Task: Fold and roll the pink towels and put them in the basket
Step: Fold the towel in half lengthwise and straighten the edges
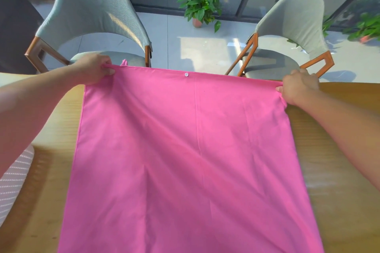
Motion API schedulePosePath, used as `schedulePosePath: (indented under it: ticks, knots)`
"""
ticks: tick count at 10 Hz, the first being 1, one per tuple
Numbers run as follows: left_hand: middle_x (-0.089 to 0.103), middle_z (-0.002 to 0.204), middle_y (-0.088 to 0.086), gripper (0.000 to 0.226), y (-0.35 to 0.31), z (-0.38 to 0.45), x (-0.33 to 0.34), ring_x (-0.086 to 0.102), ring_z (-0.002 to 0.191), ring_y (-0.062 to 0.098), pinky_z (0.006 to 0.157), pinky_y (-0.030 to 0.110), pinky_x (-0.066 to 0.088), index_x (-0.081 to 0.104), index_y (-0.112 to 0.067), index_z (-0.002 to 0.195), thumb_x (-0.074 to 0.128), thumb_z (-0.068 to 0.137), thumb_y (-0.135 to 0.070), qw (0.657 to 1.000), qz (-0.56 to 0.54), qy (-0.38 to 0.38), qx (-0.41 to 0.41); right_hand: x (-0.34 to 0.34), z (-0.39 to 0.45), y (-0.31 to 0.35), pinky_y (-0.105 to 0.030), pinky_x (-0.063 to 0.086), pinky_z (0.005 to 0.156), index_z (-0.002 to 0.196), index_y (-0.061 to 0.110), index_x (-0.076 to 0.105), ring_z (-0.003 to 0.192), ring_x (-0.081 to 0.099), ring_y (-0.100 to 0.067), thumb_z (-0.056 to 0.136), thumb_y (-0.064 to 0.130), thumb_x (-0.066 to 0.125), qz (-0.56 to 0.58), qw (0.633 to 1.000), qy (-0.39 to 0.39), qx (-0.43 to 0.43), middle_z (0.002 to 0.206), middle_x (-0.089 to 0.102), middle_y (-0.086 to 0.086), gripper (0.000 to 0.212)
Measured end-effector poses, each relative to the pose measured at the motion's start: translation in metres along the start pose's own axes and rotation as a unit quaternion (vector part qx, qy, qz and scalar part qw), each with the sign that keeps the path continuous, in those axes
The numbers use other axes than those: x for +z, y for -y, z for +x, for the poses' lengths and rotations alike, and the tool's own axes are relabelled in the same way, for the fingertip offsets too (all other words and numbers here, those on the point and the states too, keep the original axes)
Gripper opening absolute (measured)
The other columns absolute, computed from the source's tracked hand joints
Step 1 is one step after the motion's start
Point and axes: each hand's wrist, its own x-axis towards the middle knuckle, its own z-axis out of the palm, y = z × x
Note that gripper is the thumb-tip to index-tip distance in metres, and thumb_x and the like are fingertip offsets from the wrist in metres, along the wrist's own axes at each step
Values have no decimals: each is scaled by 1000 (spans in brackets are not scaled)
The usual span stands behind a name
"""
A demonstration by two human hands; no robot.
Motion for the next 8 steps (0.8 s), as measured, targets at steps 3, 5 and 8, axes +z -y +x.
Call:
schedulePosePath:
  ticks: [3, 5, 8]
  knots:
    - [57, 75, 2, 26, -8, -16, -26, 49, 66, 18, 57, 29, 33, 55, -24, 73, 72, 91, -33, 999, -32, 31, -8, -2, -7, -12, -37, 45, 78, 111, 3, 66, 111, 60, -40, 97, 42, 59, 176, 980, 57, 77, 117, 64, -22, 42]
    - [61, 74, 8, 25, -23, -50, -60, 52, 69, 25, 60, 30, 39, 67, -15, 75, 80, 85, -33, 999, -47, -12, 9, -25, -34, -33, -36, 48, 72, 85, 5, 74, 93, 63, -39, 84, 38, 76, 307, 943, 24, 124, 94, 69, -21, 33]
    - [65, 74, -7, 21, -57, -141, -139, 57, 70, 11, 60, 26, 39, 68, -30, 69, 88, 75, -34, 994, -90, -58, 36, -100, -121, -81, -33, 43, 66, 88, 6, 71, 87, 64, -39, 84, 39, 74, 284, 948, -73, 122, 88, 66, -19, 33]
